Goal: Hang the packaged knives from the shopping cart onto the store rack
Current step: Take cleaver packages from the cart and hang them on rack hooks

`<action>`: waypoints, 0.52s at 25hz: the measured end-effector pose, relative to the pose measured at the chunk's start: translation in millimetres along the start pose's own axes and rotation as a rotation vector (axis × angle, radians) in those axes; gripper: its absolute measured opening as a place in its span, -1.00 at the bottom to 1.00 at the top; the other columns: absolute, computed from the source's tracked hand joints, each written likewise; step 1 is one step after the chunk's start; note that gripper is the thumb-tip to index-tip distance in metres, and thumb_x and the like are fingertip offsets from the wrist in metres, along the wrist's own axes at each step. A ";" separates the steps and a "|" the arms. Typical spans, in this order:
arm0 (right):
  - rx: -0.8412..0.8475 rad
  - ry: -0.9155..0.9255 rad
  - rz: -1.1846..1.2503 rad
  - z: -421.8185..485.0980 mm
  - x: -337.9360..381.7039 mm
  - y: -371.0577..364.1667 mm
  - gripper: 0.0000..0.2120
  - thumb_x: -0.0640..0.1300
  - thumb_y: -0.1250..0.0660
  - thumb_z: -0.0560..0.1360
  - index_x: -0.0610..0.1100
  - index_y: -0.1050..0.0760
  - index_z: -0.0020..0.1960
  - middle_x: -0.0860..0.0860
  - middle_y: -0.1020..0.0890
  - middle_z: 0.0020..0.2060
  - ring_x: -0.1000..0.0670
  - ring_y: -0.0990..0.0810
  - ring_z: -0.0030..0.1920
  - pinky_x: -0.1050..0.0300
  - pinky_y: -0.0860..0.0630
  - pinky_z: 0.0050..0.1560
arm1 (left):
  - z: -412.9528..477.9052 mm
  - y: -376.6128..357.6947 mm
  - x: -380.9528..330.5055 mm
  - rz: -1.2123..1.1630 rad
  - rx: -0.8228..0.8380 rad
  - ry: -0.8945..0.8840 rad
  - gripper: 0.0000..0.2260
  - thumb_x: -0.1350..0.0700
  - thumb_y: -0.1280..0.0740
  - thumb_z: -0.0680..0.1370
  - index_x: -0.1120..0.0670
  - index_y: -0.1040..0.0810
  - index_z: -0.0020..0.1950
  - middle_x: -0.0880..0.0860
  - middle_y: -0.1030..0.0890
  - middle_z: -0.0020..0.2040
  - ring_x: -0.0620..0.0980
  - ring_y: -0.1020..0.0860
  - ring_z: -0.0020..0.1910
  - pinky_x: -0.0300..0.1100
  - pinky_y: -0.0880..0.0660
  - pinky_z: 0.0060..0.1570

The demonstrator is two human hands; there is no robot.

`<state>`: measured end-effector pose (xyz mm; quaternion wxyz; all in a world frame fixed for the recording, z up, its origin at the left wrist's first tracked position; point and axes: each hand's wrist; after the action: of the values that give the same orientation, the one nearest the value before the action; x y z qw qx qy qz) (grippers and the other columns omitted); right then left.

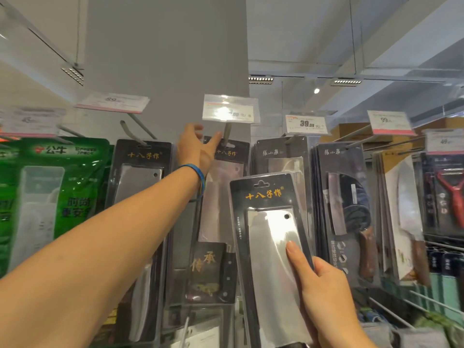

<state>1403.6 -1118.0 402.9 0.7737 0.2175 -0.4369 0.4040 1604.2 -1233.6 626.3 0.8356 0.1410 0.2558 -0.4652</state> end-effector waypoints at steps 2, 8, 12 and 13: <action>0.008 -0.009 0.025 -3.9 -1.2 0.2 -0.35 0.50 -0.34 0.26 -0.05 -0.20 -0.47 0.09 -0.26 -0.56 0.09 -0.21 -0.51 0.04 -0.24 -0.34 | -15.6 8.8 -16.2 -0.013 -0.083 -0.237 -0.67 -0.08 -0.39 0.55 0.03 -0.50 0.23 -0.08 -0.50 0.10 -0.14 -0.51 0.01 -0.22 -0.49 -0.02; 0.085 -0.035 0.083 -7.3 -0.1 -3.5 -0.38 0.48 -0.34 0.23 -0.08 -0.31 -0.43 0.03 -0.36 -0.54 0.10 -0.29 -0.52 0.06 -0.30 -0.34 | -34.3 25.3 -38.6 -0.108 0.219 -0.294 -0.77 0.13 -0.22 0.68 0.15 -0.66 0.10 0.00 -0.62 0.01 -0.14 -0.57 -0.11 -0.24 -0.54 -0.04; 0.110 -0.063 0.103 -8.0 -3.2 -3.1 -0.36 0.49 -0.33 0.19 -0.11 -0.32 -0.40 -0.03 -0.36 -0.49 0.07 -0.29 -0.48 0.04 -0.31 -0.31 | -24.6 35.4 -53.6 -0.041 0.366 -0.245 -0.77 0.21 -0.23 0.67 0.23 -0.60 0.25 -0.02 -0.60 0.14 -0.51 -0.54 -0.17 -0.59 -0.40 -0.15; 0.112 -0.071 0.096 -8.4 -3.7 -3.2 -0.36 0.50 -0.31 0.18 -0.10 -0.31 -0.39 -0.02 -0.36 -0.49 0.06 -0.29 -0.47 0.04 -0.30 -0.29 | -23.8 38.1 -55.3 -0.022 0.385 -0.249 -0.76 0.20 -0.24 0.66 0.23 -0.60 0.26 0.01 -0.61 0.18 -0.43 -0.57 -0.07 -0.55 -0.43 -0.06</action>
<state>1409.3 -1115.7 395.4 0.7240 0.2536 -0.4507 0.4565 1605.4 -1163.2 637.4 0.8132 0.2365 0.0586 -0.5285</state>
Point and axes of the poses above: each hand's wrist, its own z-axis towards the middle knuckle, its own y-axis out of the back of the hand, x = y × z
